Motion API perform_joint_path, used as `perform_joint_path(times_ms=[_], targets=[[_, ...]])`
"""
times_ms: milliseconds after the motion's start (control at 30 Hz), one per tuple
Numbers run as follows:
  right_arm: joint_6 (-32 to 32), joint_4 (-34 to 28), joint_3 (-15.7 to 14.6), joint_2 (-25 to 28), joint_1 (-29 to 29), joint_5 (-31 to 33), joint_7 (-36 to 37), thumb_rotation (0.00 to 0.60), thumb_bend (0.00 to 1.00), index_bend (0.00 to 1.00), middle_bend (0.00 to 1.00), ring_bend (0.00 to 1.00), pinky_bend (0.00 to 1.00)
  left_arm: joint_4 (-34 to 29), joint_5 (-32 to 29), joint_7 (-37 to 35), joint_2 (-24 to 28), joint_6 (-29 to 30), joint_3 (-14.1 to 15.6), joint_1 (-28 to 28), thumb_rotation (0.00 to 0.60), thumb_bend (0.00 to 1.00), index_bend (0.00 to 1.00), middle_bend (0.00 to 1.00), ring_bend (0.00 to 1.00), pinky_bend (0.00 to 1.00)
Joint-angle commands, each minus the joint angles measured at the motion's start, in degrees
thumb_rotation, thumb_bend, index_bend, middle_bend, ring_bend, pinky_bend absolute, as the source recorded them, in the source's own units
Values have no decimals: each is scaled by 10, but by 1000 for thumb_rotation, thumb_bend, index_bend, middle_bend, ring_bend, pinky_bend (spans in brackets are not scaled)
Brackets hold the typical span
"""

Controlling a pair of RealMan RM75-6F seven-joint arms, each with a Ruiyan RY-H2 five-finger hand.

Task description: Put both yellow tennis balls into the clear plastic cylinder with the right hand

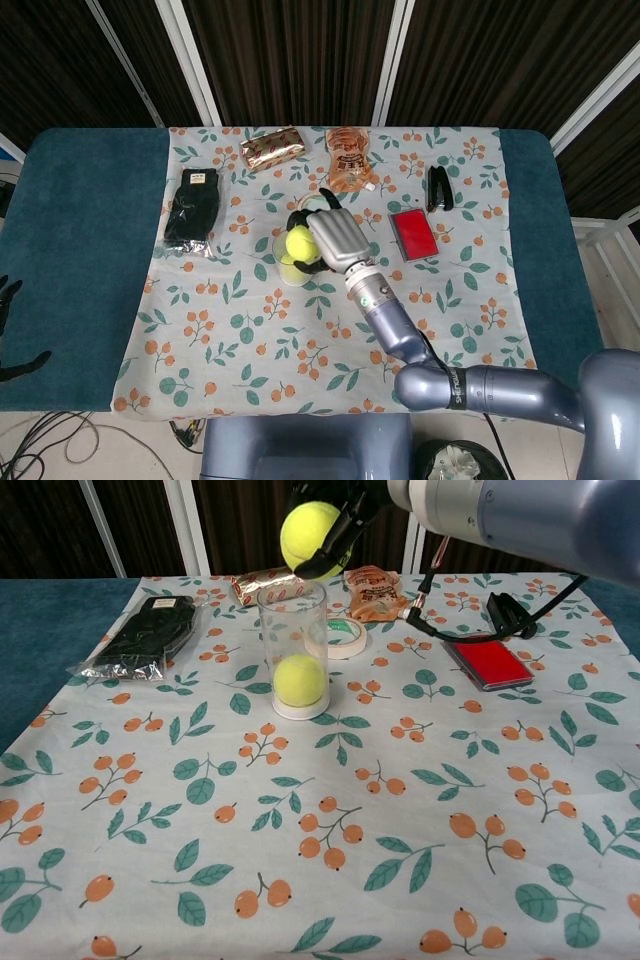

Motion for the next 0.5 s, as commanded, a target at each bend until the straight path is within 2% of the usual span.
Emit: perform_joint_path(times_ms=[33, 233, 400, 500], targets=[[-1, 11, -4, -12, 10, 4, 1, 600, 483, 511, 407, 526, 0, 0, 0, -1, 0, 0, 0, 0, 600, 14, 105, 4, 0, 5], [-3, 28, -9, -26, 30, 20, -8, 600, 484, 486, 377, 492, 0, 0, -3, 0, 0, -3, 0, -1, 600, 13, 107, 4, 0, 5], [-7, 42, -6, -36, 48, 49, -15, 600, 483, 453, 308, 371, 0, 0, -2, -2, 1, -2, -1, -1, 600, 13, 107, 4, 0, 5], [-5, 46, -3, -39, 56, 68, -19, 600, 448, 411, 251, 282, 0, 1, -4, -5, 2, -2, -2, 0, 600, 13, 107, 4, 0, 5]])
